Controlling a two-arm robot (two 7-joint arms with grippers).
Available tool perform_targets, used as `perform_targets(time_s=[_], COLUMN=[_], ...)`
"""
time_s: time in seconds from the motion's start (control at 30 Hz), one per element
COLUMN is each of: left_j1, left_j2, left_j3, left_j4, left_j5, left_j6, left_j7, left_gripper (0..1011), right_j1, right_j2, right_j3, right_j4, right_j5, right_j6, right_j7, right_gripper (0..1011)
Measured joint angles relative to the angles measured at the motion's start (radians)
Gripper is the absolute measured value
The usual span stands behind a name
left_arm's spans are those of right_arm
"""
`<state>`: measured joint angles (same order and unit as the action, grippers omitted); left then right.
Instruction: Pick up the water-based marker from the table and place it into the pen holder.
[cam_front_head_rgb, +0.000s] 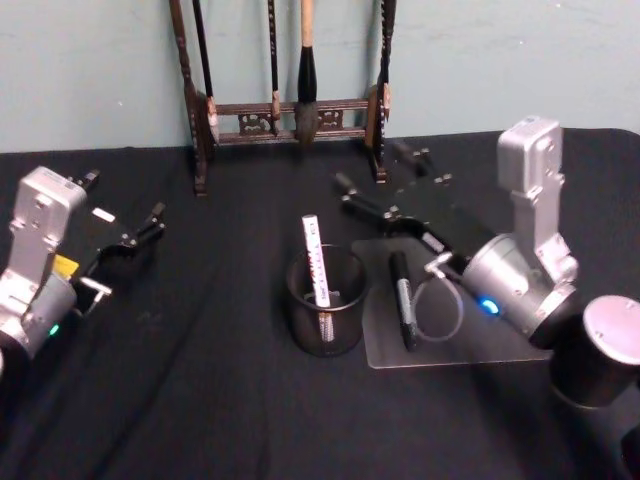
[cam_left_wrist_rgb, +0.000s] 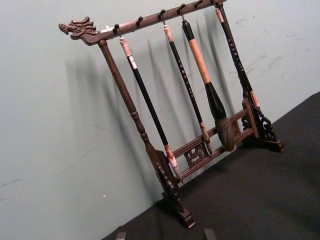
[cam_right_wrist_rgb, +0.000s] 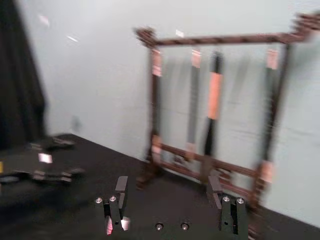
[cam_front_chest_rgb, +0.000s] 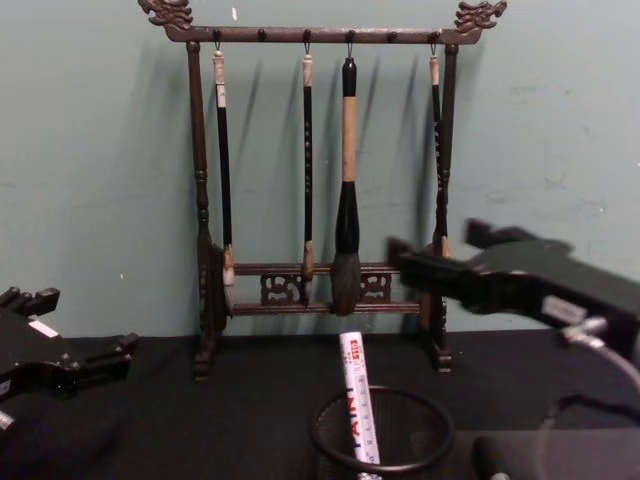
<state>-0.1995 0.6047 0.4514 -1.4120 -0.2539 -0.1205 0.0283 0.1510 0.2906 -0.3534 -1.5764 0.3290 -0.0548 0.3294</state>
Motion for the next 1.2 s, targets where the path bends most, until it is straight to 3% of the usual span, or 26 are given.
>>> perform_targets(time_s=[0.23, 0.43, 0.63, 0.97, 1.2], left_j1=[0.0, 0.0, 0.0, 0.0, 0.0], left_j2=[0.0, 0.0, 0.0, 0.0, 0.0], left_j3=[0.0, 0.0, 0.0, 0.0, 0.0], left_j4=[0.0, 0.0, 0.0, 0.0, 0.0], left_j5=[0.0, 0.0, 0.0, 0.0, 0.0], left_j6=[0.0, 0.0, 0.0, 0.0, 0.0], left_j7=[0.0, 0.0, 0.0, 0.0, 0.0], left_gripper=[1001, 1001, 1001, 1001, 1001], right_j1=[-0.013, -0.01, 0.014, 0.05, 0.063], right_j2=[0.02, 0.028, 0.016, -0.044, -0.07], right_j3=[0.057, 0.058, 0.031, 0.013, 0.004], right_j4=[-0.024, -0.015, 0.016, 0.077, 0.103], right_j5=[-0.068, -0.099, -0.127, -0.16, -0.184], right_j6=[0.186, 0.323, 0.46, 0.579, 0.603], right_j7=[-0.13, -0.153, -0.15, -0.175, -0.187], right_gripper=[1002, 1002, 1002, 1002, 1002])
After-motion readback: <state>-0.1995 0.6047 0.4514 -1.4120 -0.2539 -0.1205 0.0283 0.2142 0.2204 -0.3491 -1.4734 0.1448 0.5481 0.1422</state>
